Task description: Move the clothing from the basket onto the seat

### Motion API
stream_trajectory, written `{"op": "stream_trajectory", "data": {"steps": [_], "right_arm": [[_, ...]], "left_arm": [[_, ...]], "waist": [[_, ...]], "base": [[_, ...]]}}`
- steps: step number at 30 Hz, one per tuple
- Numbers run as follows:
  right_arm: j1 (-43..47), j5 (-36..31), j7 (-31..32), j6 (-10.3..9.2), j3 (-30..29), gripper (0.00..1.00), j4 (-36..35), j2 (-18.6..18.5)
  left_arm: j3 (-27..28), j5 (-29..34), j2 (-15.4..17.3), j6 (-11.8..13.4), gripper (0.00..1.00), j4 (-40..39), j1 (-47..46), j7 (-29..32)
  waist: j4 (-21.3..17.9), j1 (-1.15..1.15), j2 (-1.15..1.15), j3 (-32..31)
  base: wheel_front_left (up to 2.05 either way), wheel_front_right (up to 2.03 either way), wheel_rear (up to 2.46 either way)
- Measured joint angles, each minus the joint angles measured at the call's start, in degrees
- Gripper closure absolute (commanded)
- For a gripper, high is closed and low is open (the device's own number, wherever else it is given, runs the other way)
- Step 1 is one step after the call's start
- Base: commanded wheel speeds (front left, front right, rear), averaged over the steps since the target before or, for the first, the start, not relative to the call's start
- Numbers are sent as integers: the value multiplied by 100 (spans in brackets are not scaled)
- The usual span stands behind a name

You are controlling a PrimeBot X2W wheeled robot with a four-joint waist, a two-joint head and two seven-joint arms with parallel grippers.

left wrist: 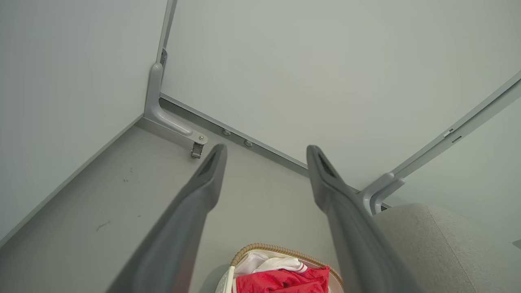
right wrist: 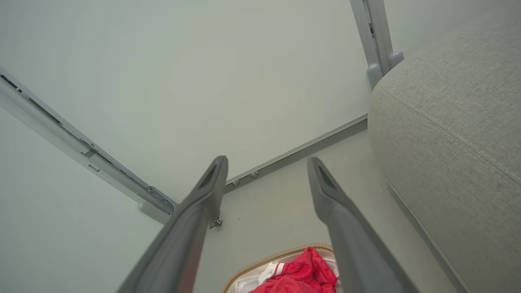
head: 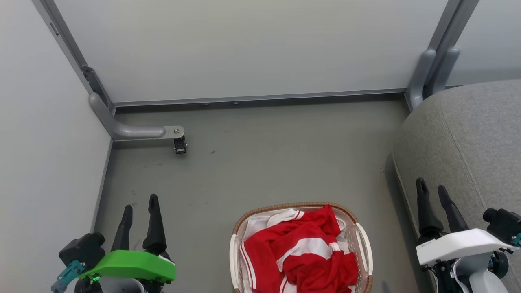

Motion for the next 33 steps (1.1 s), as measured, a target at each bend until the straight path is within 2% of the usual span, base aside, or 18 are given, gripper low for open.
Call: {"op": "stream_trajectory", "data": {"steps": [33], "right_arm": [[126, -1569, -449, 0, 123, 0, 151, -25]], "left_arm": [[-242, 1502, 13, 120, 0, 133, 180, -445]], "waist": [[-3, 0, 0, 9]], "base": [[0, 0, 0]]}}
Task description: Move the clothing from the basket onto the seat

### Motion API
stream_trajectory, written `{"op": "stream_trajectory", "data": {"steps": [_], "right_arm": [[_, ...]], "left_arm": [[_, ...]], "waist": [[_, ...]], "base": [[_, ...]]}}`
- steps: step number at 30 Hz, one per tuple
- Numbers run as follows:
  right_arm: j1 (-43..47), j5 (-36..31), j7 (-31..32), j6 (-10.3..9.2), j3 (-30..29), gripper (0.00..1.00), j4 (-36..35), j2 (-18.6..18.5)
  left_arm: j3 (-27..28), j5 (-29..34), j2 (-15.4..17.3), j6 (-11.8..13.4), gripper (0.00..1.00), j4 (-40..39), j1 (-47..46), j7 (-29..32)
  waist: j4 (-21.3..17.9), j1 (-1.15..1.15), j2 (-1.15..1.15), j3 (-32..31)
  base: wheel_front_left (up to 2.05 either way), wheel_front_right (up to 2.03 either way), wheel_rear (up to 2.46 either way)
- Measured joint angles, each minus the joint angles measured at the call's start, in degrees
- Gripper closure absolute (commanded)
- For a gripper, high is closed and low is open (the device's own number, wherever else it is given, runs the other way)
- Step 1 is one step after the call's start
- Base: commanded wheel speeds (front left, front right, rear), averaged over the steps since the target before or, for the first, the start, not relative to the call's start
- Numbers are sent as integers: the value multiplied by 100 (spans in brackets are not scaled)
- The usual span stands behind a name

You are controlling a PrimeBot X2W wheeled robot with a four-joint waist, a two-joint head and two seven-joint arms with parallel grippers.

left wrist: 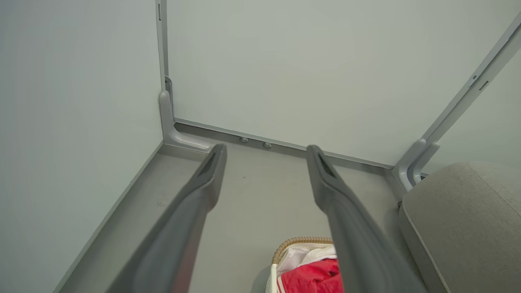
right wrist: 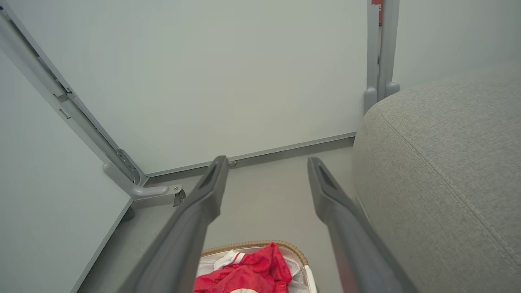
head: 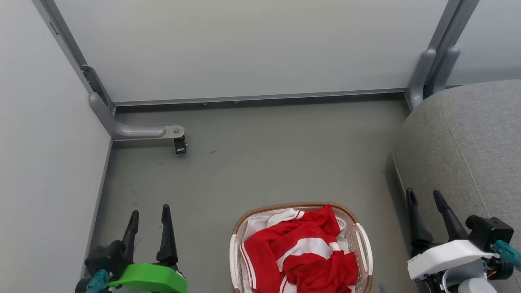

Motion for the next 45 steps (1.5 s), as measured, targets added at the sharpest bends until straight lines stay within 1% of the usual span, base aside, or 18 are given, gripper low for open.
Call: {"op": "stream_trajectory", "data": {"steps": [20, 45], "right_arm": [[25, -777, -230, 1, 51, 0, 0, -11], [11, -813, -232, 1, 26, 0, -65, -12]], "left_arm": [[-140, 751, 11, 36, 0, 32, 86, -215], [-169, 746, 13, 49, 0, 58, 71, -226]], "waist": [[-6, 0, 0, 34], [0, 0, 0, 186]], "base": [[0, 0, 0], [0, 0, 0]]}}
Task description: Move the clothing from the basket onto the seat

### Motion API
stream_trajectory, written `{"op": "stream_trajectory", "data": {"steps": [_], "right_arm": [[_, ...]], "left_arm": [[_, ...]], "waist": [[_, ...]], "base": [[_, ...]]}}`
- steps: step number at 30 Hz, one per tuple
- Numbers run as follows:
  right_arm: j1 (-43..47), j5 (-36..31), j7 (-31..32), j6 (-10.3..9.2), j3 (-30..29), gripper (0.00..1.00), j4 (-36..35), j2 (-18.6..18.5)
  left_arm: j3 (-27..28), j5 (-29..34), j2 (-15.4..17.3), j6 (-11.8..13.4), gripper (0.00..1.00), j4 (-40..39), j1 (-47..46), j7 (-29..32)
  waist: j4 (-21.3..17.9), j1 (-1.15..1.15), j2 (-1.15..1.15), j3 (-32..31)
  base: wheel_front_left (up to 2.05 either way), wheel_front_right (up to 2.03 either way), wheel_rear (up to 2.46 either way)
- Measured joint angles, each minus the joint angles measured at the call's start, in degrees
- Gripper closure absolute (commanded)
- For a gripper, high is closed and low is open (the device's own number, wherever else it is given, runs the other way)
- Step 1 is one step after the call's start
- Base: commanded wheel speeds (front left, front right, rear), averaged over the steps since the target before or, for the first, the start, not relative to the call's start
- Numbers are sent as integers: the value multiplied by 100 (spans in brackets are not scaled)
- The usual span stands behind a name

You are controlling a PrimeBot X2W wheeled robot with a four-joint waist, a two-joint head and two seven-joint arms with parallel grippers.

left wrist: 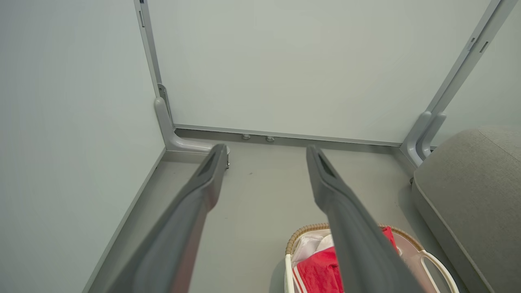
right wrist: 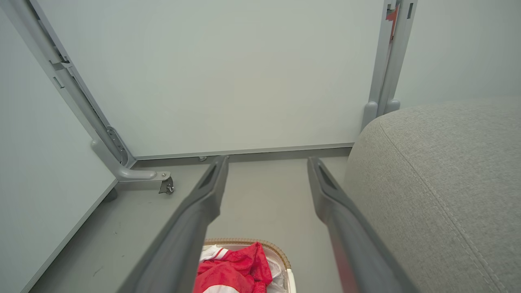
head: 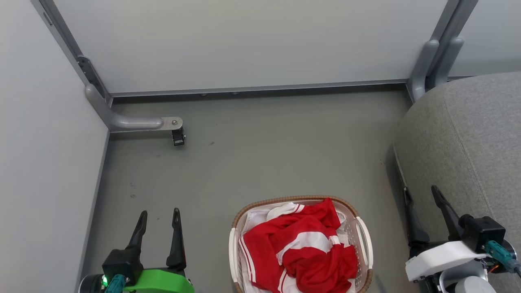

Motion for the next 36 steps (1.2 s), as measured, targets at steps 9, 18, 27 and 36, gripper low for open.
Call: {"op": "stream_trajectory", "data": {"steps": [9, 18, 27, 36], "right_arm": [[-426, -75, 0, 0, -202, 0, -219, -1], [-1152, -58, 0, 0, -515, 0, -461, -7], [-1751, -115, 0, 3, -461, 0, -835, -8], [-2204, 255, 0, 2, -520, 0, -1069, -14]], "left_arm": [[-321, 126, 3, -101, 0, -31, -584, 0], [-733, 694, 1, -248, 0, 389, -1803, -11], [-1512, 1223, -1, -536, 0, 1814, -3089, -10], [-2469, 1555, 12, -709, 0, 3504, -4191, -10]], "waist": [[-10, 0, 0, 527], [-98, 0, 0, 1472], [-296, 1, 0, 2572], [-634, 1, 0, 3586]], "base": [[0, 0, 0], [0, 0, 0], [0, 0, 0], [0, 0, 0]]}}
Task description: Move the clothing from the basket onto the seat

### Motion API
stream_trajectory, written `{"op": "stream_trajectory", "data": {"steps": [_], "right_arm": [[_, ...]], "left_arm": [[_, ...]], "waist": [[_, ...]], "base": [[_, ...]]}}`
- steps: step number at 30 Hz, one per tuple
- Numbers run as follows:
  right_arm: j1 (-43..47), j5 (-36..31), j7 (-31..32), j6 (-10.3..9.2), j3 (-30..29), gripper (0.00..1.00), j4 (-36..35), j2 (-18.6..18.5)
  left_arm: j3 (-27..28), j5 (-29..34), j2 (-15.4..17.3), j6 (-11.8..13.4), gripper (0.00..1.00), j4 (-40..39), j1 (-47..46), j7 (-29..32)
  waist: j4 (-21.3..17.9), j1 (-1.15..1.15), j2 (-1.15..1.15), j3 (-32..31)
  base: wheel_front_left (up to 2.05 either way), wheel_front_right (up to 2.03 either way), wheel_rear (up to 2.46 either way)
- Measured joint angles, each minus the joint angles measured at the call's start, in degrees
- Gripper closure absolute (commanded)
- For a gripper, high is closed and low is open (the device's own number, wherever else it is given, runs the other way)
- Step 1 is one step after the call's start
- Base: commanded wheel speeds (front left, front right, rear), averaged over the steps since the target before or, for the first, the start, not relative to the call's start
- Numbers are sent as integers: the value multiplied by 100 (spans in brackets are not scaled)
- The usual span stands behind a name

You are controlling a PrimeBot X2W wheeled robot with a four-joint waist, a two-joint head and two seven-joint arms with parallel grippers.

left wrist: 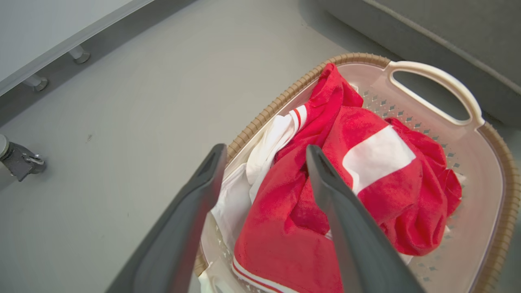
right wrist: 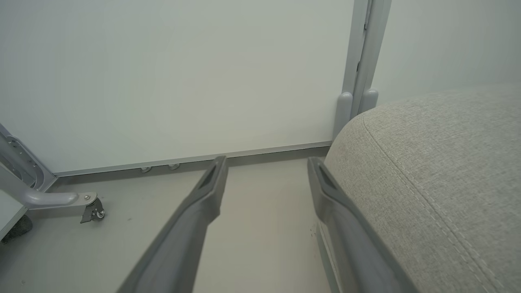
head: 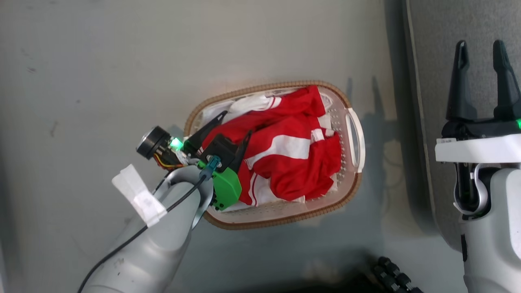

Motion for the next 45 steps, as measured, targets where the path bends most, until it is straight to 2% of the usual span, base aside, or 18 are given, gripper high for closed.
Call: {"op": "stream_trajectory", "data": {"steps": [10, 22, 23, 24, 25, 26, 27, 28, 29, 37, 42, 45], "right_arm": [[-207, 182, 0, 0, 145, 0, -308, 1], [-235, 303, 0, 0, 236, 0, -345, 2], [-235, 318, 0, 0, 247, 0, -337, 2], [-235, 328, 0, 1, 274, 0, -334, 2], [-235, 335, 0, 0, 299, 0, -334, 3], [-234, 339, 0, 1, 320, 0, -333, 3], [-233, 339, 0, 1, 336, 0, -333, 3], [-230, 339, 0, 0, 346, 0, -330, 3], [-225, 339, 0, 0, 350, 0, -327, 3], [-83, 236, 0, 0, 298, 0, -185, 4], [53, 37, 0, 1, 244, 0, -76, 7], [182, -130, 0, 0, 246, 0, -35, 7]], "left_arm": [[-895, -315, -10, -15, 0, 773, -662, 1], [-1523, -730, -10, -19, 0, 680, -962, 0], [-1600, -773, -10, -21, 3, 690, -957, 0], [-1668, -822, -11, -22, 12, 739, -950, 0], [-1716, -857, -9, -22, 31, 788, -948, 0], [-1762, -893, -7, -22, 55, 829, -948, 1], [-1809, -916, -7, -22, 71, 850, -949, 0], [-1857, -936, -7, -22, 98, 856, -949, 0], [-1885, -953, -7, -22, 100, 849, -949, 0], [-2091, -1102, 0, -22, 100, 402, -703, 0], [-2074, -1110, 103, -19, 100, -91, -459, 1], [-1979, -1104, 199, 70, 100, -414, -249, 1]], "waist": [[-442, 0, 0, 843], [-800, -1, 0, 1260], [-806, -1, 0, 1253], [-814, -1, 0, 1243], [-823, -1, 0, 1236], [-832, -1, 0, 1224], [-841, -1, 0, 1210], [-847, -1, 0, 1190], [-850, 0, 0, 1171], [-796, -1, 0, 835], [-705, -1, 0, 490], [-630, -1, 0, 211]], "base": [[0, 0, 0], [0, 0, 0], [0, 0, 0], [0, 0, 0], [0, 0, 0], [0, 0, 0], [0, 0, 0], [0, 0, 0], [0, 0, 0], [0, 0, 0], [0, 0, 0], [0, 0, 0]]}}
